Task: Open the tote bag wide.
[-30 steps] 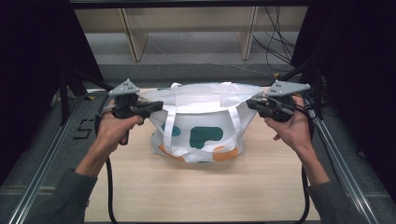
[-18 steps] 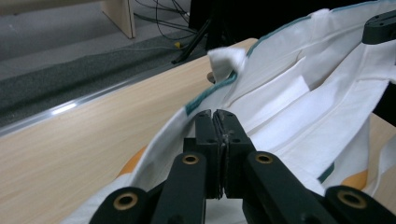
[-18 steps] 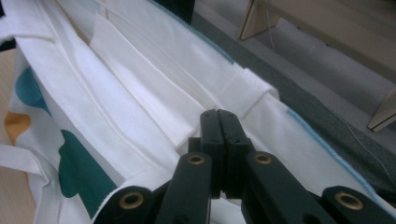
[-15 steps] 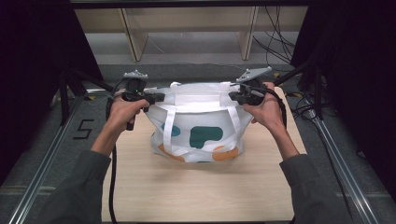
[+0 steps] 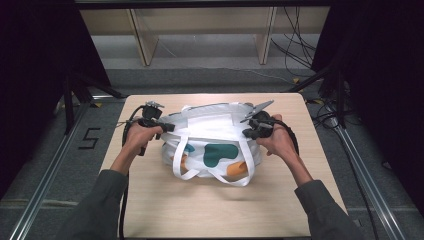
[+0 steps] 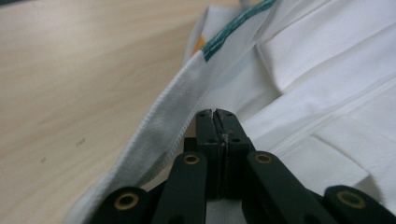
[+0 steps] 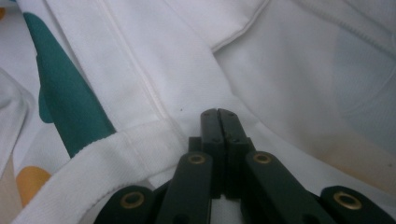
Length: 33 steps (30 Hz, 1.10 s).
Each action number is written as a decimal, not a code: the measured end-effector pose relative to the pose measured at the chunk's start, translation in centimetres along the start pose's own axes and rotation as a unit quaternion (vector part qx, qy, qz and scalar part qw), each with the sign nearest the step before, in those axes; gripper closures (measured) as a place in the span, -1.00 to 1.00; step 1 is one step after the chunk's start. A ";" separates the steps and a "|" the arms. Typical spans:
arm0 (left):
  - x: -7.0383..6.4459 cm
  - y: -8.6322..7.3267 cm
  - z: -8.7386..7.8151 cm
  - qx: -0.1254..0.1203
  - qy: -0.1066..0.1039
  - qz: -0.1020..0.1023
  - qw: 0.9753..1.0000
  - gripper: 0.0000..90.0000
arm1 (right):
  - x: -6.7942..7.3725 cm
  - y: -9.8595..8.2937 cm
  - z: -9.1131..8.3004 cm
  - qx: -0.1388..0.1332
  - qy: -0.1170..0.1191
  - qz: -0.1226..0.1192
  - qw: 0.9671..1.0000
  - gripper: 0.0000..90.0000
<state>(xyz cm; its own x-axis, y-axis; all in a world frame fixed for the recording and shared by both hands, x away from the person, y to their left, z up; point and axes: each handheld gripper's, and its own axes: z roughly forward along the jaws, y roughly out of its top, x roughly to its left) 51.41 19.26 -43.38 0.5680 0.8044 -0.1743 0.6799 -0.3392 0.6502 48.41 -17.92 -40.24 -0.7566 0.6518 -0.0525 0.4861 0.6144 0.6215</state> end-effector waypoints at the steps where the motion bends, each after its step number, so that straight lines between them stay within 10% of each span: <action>1: 0.1 -0.5 0.5 0.008 0.006 0.003 1.000 0.98 | 0.1 -0.5 0.4 0.012 0.001 0.001 1.000 1.00; 7: -0.3 -0.5 -0.2 0.001 0.001 0.010 1.000 0.94 | 0.4 -1.7 1.3 0.009 0.018 0.004 1.000 1.00; 10: -1.6 1.2 -1.3 -0.028 -0.012 0.015 0.999 0.93 | 0.2 -0.2 -0.2 -0.040 -0.001 0.014 0.999 1.00; 17: -4.3 4.3 -0.5 -0.038 -0.030 0.038 0.998 0.91 | -0.6 3.2 0.7 -0.052 -0.030 0.017 0.998 1.00; 20: -4.7 5.2 1.0 -0.026 -0.034 0.034 0.999 0.92 | -0.5 3.4 2.4 0.003 0.005 0.015 1.000 1.00; 24: -4.3 5.3 2.4 -0.004 -0.031 0.033 0.999 0.98 | 0.7 2.5 1.8 0.004 0.041 0.002 0.999 1.00; 28: -4.4 5.8 4.2 0.016 -0.028 0.021 0.999 0.99 | 3.8 -0.1 0.8 0.051 0.120 -0.049 0.990 1.00; 33: -3.9 6.0 4.6 0.022 -0.022 0.008 0.999 0.99 | 6.2 -2.0 2.1 0.088 0.112 -0.091 0.986 1.00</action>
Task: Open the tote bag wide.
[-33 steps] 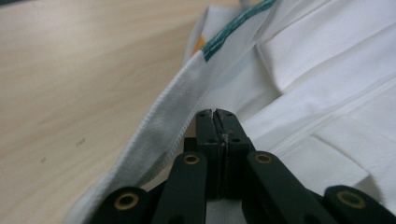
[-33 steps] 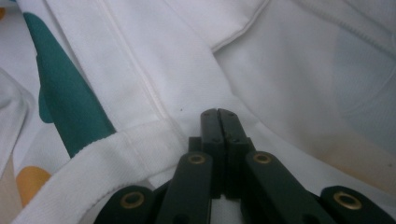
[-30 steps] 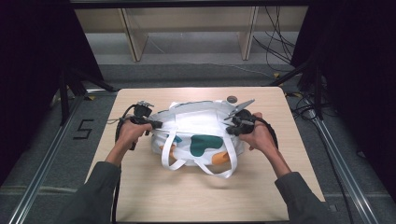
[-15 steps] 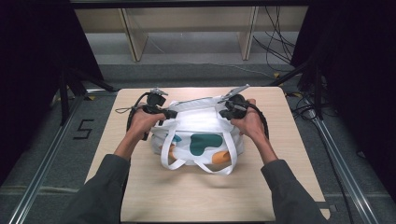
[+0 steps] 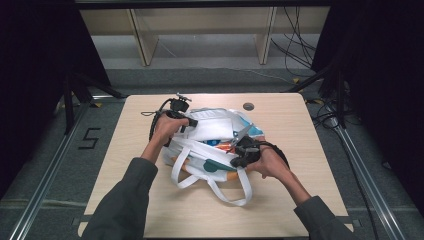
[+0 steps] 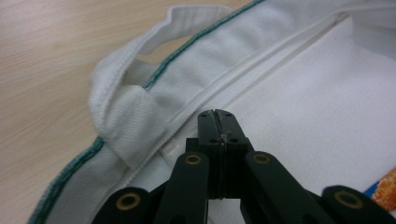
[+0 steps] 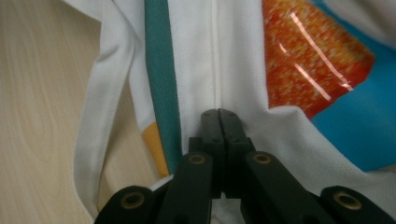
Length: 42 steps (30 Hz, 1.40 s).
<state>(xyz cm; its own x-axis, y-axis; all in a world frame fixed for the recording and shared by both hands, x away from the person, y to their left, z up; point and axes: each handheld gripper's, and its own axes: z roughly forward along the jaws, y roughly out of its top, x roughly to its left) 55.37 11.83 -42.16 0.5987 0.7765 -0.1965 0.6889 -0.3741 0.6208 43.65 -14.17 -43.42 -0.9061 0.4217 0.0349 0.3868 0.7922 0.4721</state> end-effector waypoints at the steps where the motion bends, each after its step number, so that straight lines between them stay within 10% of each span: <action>1: 0.1 0.0 -0.1 0.000 0.001 0.001 1.000 0.99 | 0.2 -0.1 0.1 0.003 -0.002 0.002 1.000 1.00; 7: -0.3 -0.1 -0.8 -0.020 0.010 0.015 1.000 0.98 | 0.5 -0.4 0.0 -0.002 0.004 -0.006 1.000 1.00; 11: -1.5 -0.8 -2.8 -0.046 -0.020 0.038 0.998 0.96 | -0.2 -0.2 -2.5 -0.111 -0.022 0.031 0.993 1.00; 15: -3.8 -1.9 -3.7 -0.044 -0.063 0.072 0.994 0.95 | -1.0 0.7 -4.3 -0.161 -0.064 0.046 0.984 1.00; 20: -5.5 -2.3 -2.5 -0.025 -0.081 0.102 0.991 0.92 | -2.0 1.4 -2.3 -0.123 -0.073 0.046 0.989 1.00; 23: -5.7 -1.8 -0.6 -0.018 -0.089 0.079 0.993 0.93 | -1.5 1.2 -0.9 -0.106 -0.057 0.045 0.992 1.00; 34: -5.2 2.0 3.5 0.015 0.014 0.088 0.996 0.99 | 2.7 -0.4 2.2 -0.010 0.011 -0.003 1.000 1.00; 42: -3.9 2.7 3.9 0.004 0.020 0.048 0.999 0.99 | 3.0 -1.0 2.3 -0.018 0.014 0.007 1.000 1.00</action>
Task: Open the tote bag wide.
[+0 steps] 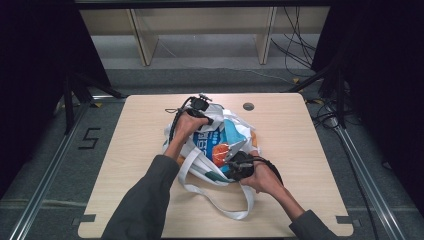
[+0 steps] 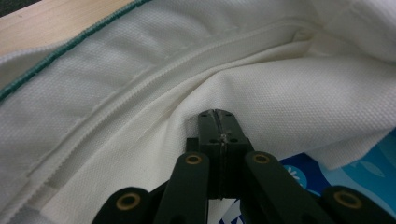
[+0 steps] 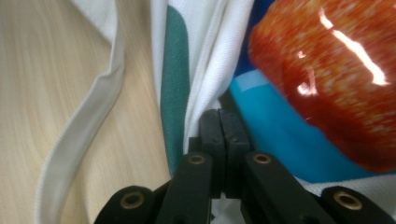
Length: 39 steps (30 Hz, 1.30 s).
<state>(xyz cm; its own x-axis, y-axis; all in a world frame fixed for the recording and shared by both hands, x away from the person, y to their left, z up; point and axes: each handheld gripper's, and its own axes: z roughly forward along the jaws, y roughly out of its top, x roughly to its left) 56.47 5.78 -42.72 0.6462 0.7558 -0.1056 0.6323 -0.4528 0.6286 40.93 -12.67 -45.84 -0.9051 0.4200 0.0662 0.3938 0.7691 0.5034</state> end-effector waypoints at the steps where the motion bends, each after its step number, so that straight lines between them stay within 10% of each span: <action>1: -0.3 -0.2 -0.4 -0.003 -0.003 0.008 1.000 0.98 | -0.2 0.3 -0.7 -0.017 0.000 -0.007 1.000 1.00; 7: -0.1 -0.4 -5.2 -0.059 -0.026 0.015 0.998 0.93 | -2.7 3.7 -6.6 -0.141 -0.102 -0.007 0.985 1.00; 11: 1.2 -1.0 -6.6 -0.055 -0.010 0.018 0.998 0.91 | -5.7 5.4 -7.3 -0.131 -0.127 0.017 0.983 1.00; 16: 4.2 -4.0 -6.0 -0.019 0.013 -0.003 1.000 0.89 | -9.3 6.6 -3.2 -0.052 -0.135 0.028 0.989 1.00; 18: 5.6 -6.1 -5.6 -0.008 0.005 -0.020 1.000 0.91 | -11.2 6.5 -1.7 -0.023 -0.176 0.041 0.983 1.00; 22: 6.0 -7.5 -5.6 -0.021 -0.010 -0.025 0.999 0.95 | -14.2 5.3 -0.4 -0.029 -0.171 0.097 0.980 1.00; 26: 5.3 -7.8 -5.8 -0.006 0.003 0.012 1.000 0.95 | -15.3 5.0 1.2 -0.026 -0.168 0.127 0.977 1.00; 33: 4.7 -7.7 -6.7 -0.040 -0.009 0.006 0.999 0.91 | -13.7 5.6 -1.7 -0.052 -0.177 0.084 0.979 1.00; 35: 3.7 -7.2 -7.1 -0.059 -0.031 0.014 0.998 0.91 | -10.5 5.2 -3.4 -0.085 -0.142 0.066 0.984 1.00; 39: 2.5 -6.6 -6.4 -0.062 -0.038 0.024 0.997 0.90 | -7.2 3.7 -3.9 -0.064 -0.122 0.018 0.990 1.00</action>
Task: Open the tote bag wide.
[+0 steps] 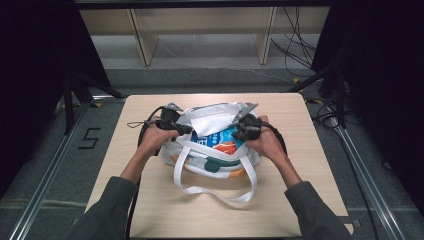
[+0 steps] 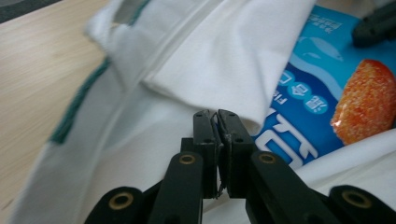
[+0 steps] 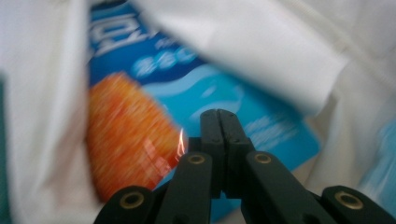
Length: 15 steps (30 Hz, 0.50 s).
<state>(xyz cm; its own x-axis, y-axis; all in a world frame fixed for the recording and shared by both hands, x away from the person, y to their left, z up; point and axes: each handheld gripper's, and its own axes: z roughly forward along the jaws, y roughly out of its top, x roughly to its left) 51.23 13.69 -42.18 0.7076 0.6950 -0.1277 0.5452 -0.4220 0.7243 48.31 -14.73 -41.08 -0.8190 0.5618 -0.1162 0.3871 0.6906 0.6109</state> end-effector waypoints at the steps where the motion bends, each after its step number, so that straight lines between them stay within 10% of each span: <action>1: -0.2 0.4 0.6 0.029 0.008 0.017 0.999 0.90 | 0.6 -0.7 -0.8 -0.004 0.011 0.003 1.000 1.00; 8: 1.3 -0.1 2.7 0.049 0.029 -0.008 0.998 0.98 | 2.6 -6.0 -1.6 0.037 0.050 -0.001 0.998 1.00; 15: 1.0 0.2 2.5 0.053 0.045 -0.009 0.998 0.96 | 3.0 -5.7 -1.5 0.051 0.045 -0.006 0.998 1.00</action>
<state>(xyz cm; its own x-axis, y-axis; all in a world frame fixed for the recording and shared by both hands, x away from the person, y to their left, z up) 53.20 12.84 -43.88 0.6569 0.7501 -0.0758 0.6057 -0.4652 0.6455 43.00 -17.71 -43.73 -0.8571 0.5127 -0.0492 0.4141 0.7428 0.5260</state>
